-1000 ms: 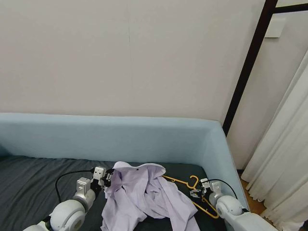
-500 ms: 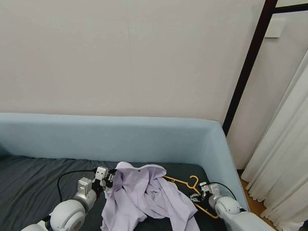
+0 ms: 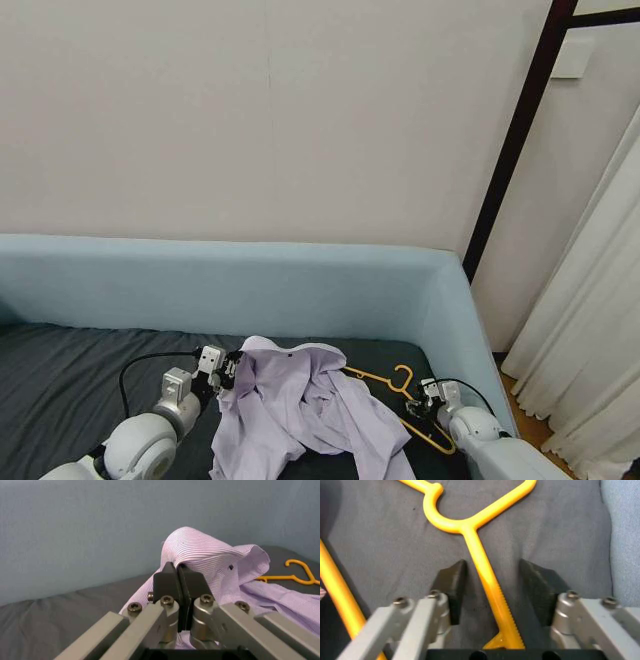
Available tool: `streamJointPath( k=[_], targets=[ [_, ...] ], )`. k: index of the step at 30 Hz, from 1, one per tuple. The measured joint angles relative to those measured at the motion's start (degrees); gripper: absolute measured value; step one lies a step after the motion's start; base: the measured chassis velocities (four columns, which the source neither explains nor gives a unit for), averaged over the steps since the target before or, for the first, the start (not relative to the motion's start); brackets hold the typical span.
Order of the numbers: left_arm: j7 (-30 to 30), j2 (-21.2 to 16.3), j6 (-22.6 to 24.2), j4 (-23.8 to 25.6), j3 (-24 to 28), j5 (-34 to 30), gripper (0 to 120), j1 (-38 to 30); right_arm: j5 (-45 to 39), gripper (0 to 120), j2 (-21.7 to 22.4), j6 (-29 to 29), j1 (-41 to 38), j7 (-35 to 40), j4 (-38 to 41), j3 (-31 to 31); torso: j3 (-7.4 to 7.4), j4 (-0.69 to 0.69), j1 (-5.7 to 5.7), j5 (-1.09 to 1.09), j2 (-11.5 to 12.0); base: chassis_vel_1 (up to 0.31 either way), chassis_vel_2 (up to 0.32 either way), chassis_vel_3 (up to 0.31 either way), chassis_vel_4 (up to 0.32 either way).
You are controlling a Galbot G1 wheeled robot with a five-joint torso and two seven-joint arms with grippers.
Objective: Pick up the clothes from the sofa and hang them on the clothes hanger.
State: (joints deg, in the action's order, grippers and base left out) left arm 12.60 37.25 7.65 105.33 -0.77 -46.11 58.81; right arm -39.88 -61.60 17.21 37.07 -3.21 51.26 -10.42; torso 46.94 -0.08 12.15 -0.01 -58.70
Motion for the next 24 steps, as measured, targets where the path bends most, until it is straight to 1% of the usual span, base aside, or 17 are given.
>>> streamJointPath(
  k=[1, 3, 4, 6, 7, 8, 9, 10, 18, 24],
  targets=[
    [0.0, 0.0, 0.0, 0.0, 0.0, 0.0, 0, 0.0, 0.0, 39, 0.0, 0.0, 0.0, 0.0, 0.0, 0.0, 0.0, 0.0, 0.0, 0.0, 0.0, 0.0, 0.0, 0.0, 0.0],
    [0.0, 0.0, 0.0, 0.2, -0.3, -0.1, 0, 0.2, 0.3, 31, 0.0, -0.2, 0.1, 0.0, 0.2, -0.1, 0.0, 0.0, 0.0, 0.0, 0.0, 0.0, 0.0, 0.0, 0.0],
    [0.0, 0.0, 0.0, 0.5, -0.6, -0.1, 0, 0.5, 0.3, 24, 0.0, -0.2, 0.1, 0.2, 0.5, -0.2, 0.0, 0.0, 0.0, 0.0, 0.0, 0.0, 0.0, 0.0, 0.0],
    [0.0, 0.0, 0.0, 0.6, -0.8, -0.2, 0, 0.7, 0.4, 18, 0.0, -0.2, 0.1, 0.4, 0.8, -0.3, 0.0, -0.01, 0.0, 0.0, 0.0, 0.0, 0.0, 0.0, 0.0],
    [0.0, 0.0, 0.0, 0.6, -0.8, -0.2, 0, 0.7, 0.4, 18, 0.0, -0.2, 0.1, 0.4, 0.8, -0.3, 0.0, -0.01, 0.0, 0.0, 0.0, 0.0, 0.0, 0.0, 0.0],
    [0.0, 0.0, 0.0, 0.6, -0.8, -0.2, 0, 0.8, 0.4, 14, 0.0, -0.2, 0.1, 0.5, 0.9, -0.3, 0.0, -0.01, 0.0, 0.0, 0.0, 0.0, 0.0, 0.0, 0.0],
    [-0.1, 0.0, 0.0, 0.7, -0.9, -0.2, 0, 0.9, 0.4, 7, 0.1, -0.2, 0.0, 0.8, 1.2, -0.4, 0.01, -0.01, 0.0, 0.0, 0.0, 0.0, 0.0, 0.0, 0.0],
    [-0.1, 0.0, 0.0, 0.7, -0.9, -0.2, 0, 0.9, 0.4, 5, 0.2, -0.2, 0.0, 0.9, 1.3, -0.4, 0.01, -0.01, 0.0, 0.0, 0.0, 0.0, 0.0, 0.0, 0.0],
    [-0.1, 0.1, 0.0, 1.1, -0.9, -0.4, 0, 0.7, 0.5, 5, 1.0, -0.6, 0.2, 1.7, 2.1, -0.4, 0.01, -0.01, 0.0, 0.01, 0.0, 0.0, 0.0, 0.0, 0.0],
    [-0.1, 0.2, 0.1, 1.2, -1.0, -0.5, 0, 0.7, 2.4, 5, 2.6, -2.7, 1.0, 3.5, 5.4, -0.2, 0.01, -0.01, 0.0, 0.01, 0.0, 0.0, 0.0, 0.0, 0.0]
  ],
)
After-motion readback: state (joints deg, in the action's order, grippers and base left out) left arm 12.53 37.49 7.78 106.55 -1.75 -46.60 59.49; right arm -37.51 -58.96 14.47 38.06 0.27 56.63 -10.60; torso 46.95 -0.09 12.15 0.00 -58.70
